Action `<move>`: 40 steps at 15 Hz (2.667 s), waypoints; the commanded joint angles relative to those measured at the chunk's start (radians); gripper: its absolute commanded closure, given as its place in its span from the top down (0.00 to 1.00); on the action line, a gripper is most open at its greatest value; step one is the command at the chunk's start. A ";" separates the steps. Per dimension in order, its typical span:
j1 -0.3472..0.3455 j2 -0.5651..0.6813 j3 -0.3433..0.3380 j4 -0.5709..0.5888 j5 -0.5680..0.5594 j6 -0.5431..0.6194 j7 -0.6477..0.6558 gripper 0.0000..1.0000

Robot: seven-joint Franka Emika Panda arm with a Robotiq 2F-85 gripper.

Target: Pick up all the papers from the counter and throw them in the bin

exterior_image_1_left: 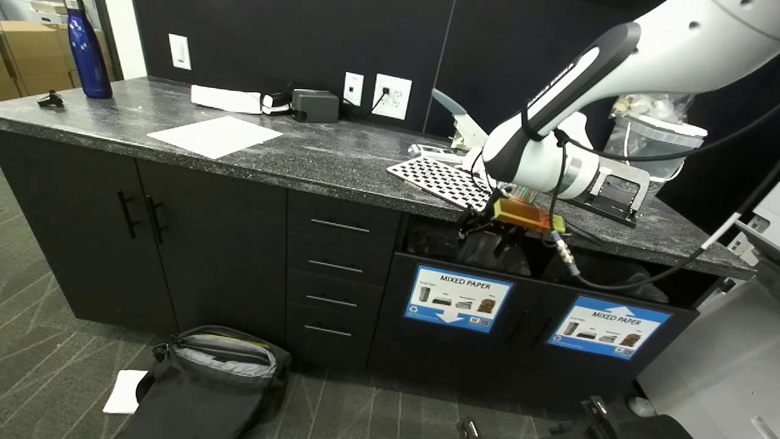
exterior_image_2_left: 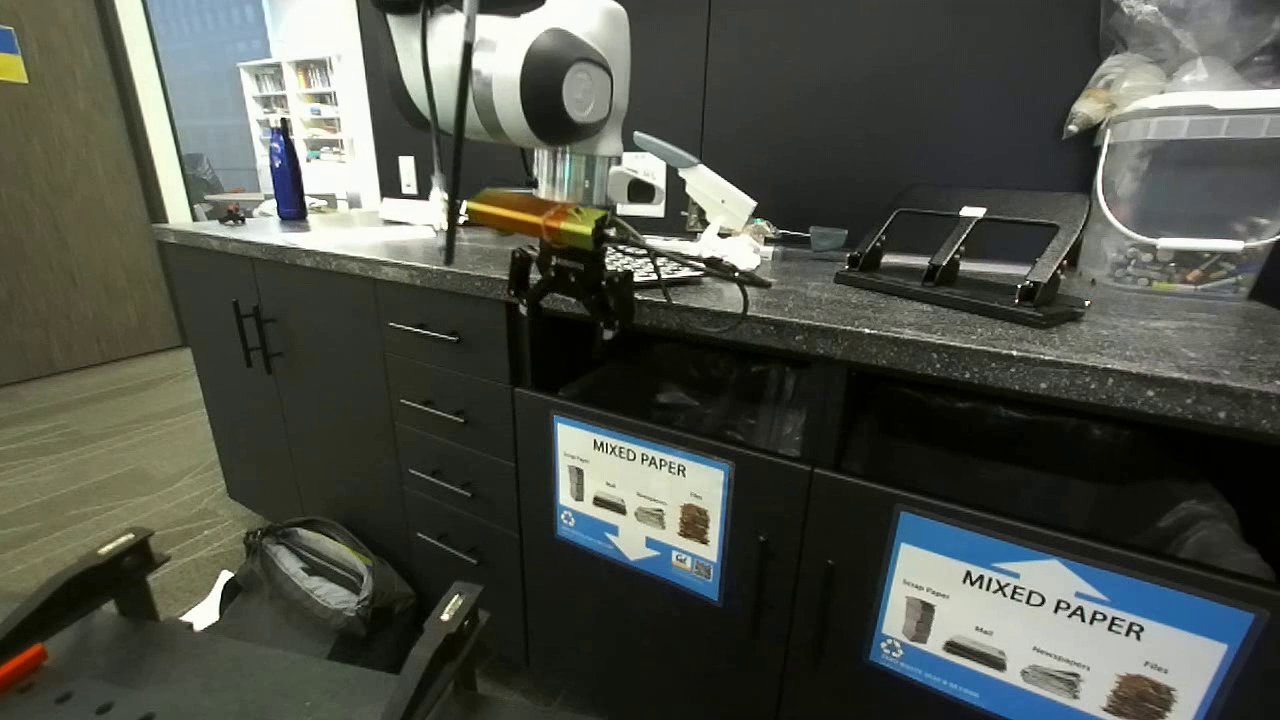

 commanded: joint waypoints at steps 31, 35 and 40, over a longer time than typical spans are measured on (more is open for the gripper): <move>-0.009 0.774 -0.153 1.510 -0.296 -0.420 -0.199 1.00; -0.055 0.883 -0.122 1.658 -0.278 -0.418 -0.240 1.00; -0.097 0.926 -0.084 1.711 -0.233 -0.406 -0.301 0.74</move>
